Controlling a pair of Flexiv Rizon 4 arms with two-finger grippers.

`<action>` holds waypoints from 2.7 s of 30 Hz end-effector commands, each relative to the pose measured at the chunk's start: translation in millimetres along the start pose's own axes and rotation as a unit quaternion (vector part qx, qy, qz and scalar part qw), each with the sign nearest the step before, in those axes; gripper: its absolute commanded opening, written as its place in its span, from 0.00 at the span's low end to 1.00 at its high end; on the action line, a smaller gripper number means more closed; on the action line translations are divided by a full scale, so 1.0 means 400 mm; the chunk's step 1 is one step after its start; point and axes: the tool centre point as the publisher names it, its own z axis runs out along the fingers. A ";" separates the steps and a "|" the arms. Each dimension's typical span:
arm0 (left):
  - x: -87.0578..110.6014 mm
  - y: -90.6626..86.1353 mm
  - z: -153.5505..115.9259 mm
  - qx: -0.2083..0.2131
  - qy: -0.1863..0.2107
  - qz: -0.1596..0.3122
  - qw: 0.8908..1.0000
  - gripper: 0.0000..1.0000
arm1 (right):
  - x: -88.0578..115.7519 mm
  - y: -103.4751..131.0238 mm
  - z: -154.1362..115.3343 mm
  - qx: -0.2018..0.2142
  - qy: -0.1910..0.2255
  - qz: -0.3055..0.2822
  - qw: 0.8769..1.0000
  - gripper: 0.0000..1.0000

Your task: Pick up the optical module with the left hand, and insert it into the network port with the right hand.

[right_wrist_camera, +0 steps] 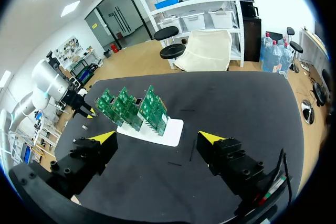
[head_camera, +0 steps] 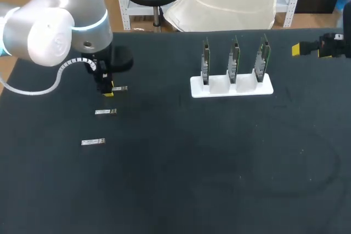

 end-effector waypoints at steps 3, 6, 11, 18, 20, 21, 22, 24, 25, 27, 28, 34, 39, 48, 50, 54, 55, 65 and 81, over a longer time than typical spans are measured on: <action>0.011 0.011 -0.002 0.002 -0.025 -0.038 0.999 0.00 | 0.000 0.000 0.000 0.000 0.000 0.000 1.000 1.00; 0.013 0.023 -0.016 0.004 -0.048 -0.077 0.996 0.00 | 0.000 0.000 0.000 0.000 0.000 0.000 1.000 1.00; 0.019 0.054 -0.063 0.002 -0.106 -0.157 0.982 0.00 | 0.000 0.000 0.000 0.000 0.000 0.000 1.000 1.00; 0.002 0.102 -0.180 -0.007 -0.214 -0.250 0.944 0.00 | 0.000 0.000 0.000 0.000 0.000 0.000 1.000 1.00; -0.008 0.122 -0.234 -0.009 -0.259 -0.278 0.925 0.00 | 0.000 0.000 0.000 0.000 0.000 0.000 1.000 1.00; -0.015 0.128 -0.257 -0.020 -0.271 -0.286 0.919 0.00 | 0.000 0.000 0.000 0.000 0.000 0.000 1.000 1.00; -0.025 0.131 -0.280 -0.028 -0.283 -0.289 0.914 0.00 | 0.000 0.000 0.000 0.000 0.000 0.000 1.000 1.00; -0.044 0.134 -0.322 -0.035 -0.312 -0.290 0.904 0.00 | 0.000 0.000 0.000 0.000 0.000 0.000 1.000 1.00; -0.053 0.135 -0.341 -0.037 -0.325 -0.291 0.899 0.00 | 0.000 0.000 0.000 0.000 0.000 0.000 1.000 1.00; -0.073 0.135 -0.377 -0.031 -0.354 -0.293 0.888 0.00 | 0.000 0.000 0.000 0.000 0.000 0.000 1.000 1.00; -0.085 0.132 -0.393 -0.037 -0.362 -0.290 0.885 0.00 | 0.000 0.000 0.000 0.000 0.000 0.000 1.000 1.00; -0.151 0.106 -0.475 -0.047 -0.426 -0.267 0.863 0.00 | 0.000 0.000 0.000 0.000 0.000 0.000 1.000 1.00; -0.206 0.086 -0.528 -0.051 -0.478 -0.249 0.841 0.00 | 0.000 0.000 0.000 0.000 0.000 0.000 1.000 1.00; -0.301 0.073 -0.583 -0.043 -0.528 -0.208 0.822 0.00 | 0.000 0.000 0.000 0.000 0.000 0.000 1.000 1.00; -0.324 0.068 -0.593 -0.040 -0.538 -0.194 0.819 0.00 | 0.000 0.000 0.000 0.000 0.000 0.000 1.000 1.00; -0.370 0.056 -0.608 -0.035 -0.553 -0.171 0.815 0.00 | 0.000 0.000 0.000 0.000 0.000 0.000 1.000 1.00; -0.383 0.053 -0.611 -0.031 -0.557 -0.165 0.813 0.00 | 0.000 0.000 0.000 0.000 0.000 0.000 1.000 1.00; -0.500 0.026 -0.636 0.016 -0.606 -0.125 0.785 0.00 | 0.000 0.000 0.000 0.000 0.000 0.000 1.000 1.00; -0.643 -0.014 -0.610 0.077 -0.632 -0.064 0.769 0.00 | 0.000 0.000 0.000 0.000 0.000 0.000 1.000 1.00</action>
